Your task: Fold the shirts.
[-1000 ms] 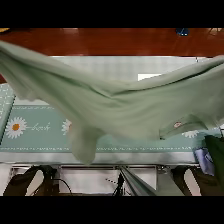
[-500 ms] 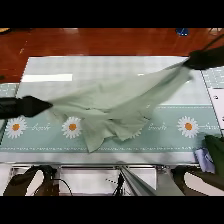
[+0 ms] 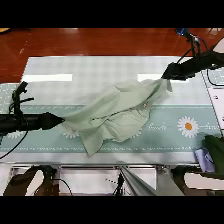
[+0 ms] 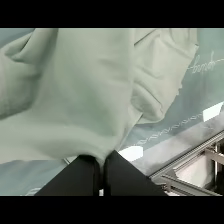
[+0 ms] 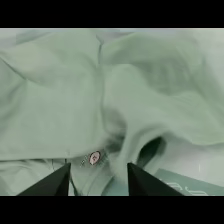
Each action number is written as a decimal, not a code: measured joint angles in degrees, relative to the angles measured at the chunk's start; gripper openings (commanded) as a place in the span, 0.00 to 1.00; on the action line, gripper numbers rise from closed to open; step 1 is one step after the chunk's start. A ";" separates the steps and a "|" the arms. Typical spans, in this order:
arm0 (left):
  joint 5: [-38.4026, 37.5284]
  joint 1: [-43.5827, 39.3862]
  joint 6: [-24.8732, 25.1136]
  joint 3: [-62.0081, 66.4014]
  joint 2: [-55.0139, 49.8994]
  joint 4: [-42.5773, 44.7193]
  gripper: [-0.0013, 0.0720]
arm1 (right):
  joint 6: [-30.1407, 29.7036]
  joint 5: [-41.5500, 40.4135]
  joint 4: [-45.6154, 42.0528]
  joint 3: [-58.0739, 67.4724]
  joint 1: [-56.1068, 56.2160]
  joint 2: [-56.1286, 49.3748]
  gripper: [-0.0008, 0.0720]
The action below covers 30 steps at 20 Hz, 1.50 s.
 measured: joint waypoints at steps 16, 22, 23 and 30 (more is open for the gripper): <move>3.89 0.00 3.21 -2.36 0.00 -0.02 0.06 | 3.30 -10.29 11.13 -49.22 -6.08 26.56 0.72; 3.98 0.00 3.26 -2.36 0.02 0.00 0.06 | 10.82 -30.08 15.19 -58.36 7.21 28.15 0.72; 3.98 0.00 3.26 -2.36 0.00 0.00 0.06 | 14.27 -32.68 13.42 -58.84 9.07 27.98 0.72; 3.98 0.00 3.32 -2.36 0.02 0.00 0.06 | 24.68 -44.54 12.35 -59.87 19.32 22.16 0.58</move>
